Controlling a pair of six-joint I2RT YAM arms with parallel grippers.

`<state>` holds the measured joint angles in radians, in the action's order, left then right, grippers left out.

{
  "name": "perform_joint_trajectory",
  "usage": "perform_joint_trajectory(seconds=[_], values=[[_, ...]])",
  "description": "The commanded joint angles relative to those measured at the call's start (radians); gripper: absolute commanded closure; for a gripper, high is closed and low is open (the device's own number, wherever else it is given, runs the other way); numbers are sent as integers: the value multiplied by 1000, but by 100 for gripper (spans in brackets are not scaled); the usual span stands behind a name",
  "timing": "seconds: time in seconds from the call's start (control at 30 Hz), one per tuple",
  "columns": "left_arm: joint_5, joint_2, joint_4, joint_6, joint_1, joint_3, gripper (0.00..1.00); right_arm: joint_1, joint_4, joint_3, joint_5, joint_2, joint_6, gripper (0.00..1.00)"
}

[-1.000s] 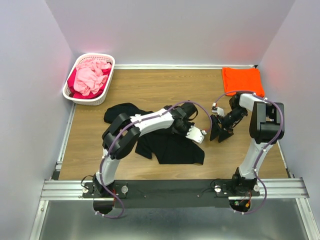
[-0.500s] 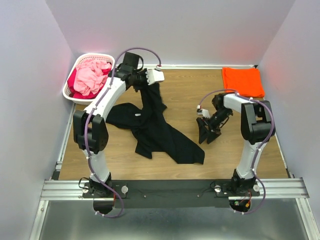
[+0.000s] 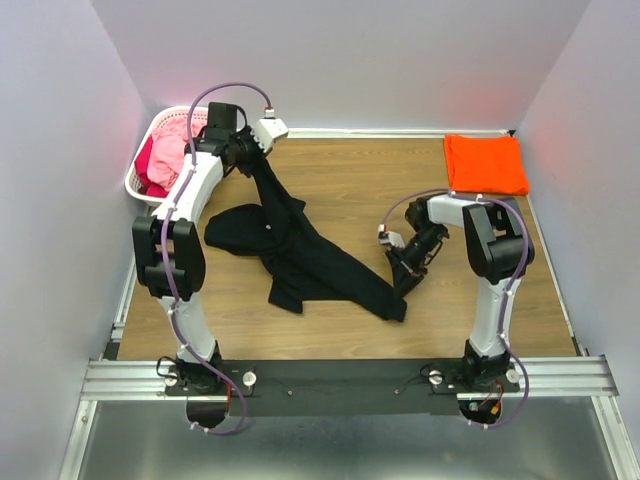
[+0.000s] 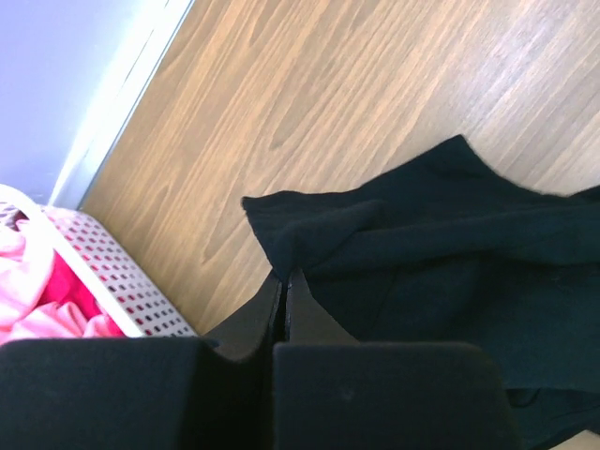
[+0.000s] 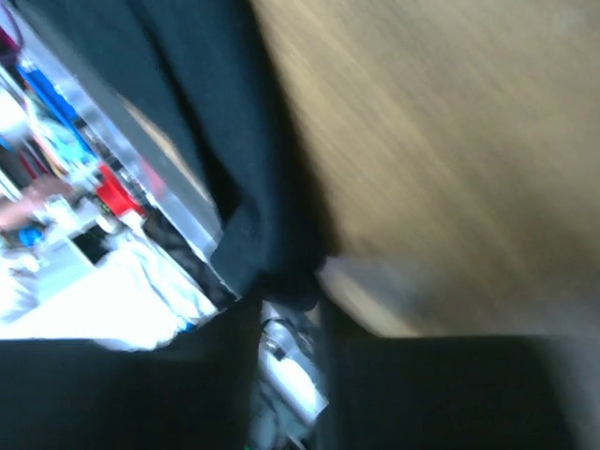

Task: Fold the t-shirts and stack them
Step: Flatten the tshirt out

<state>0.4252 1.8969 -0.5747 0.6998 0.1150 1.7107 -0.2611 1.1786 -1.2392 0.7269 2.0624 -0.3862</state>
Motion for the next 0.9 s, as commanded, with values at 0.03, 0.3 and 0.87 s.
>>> perform_joint_trajectory(seconds=[0.03, 0.3, 0.87], values=[[73, -10, 44, -54, 12, -14, 100, -6, -70, -28, -67, 30, -11, 99], [145, -108, 67, -91, 0, -11, 100, 172, 56, -317, -146, 15, -28, 99], [137, -346, -268, 464, -95, -397, 100, 303, 211, -324, -276, -13, -204, 68]])
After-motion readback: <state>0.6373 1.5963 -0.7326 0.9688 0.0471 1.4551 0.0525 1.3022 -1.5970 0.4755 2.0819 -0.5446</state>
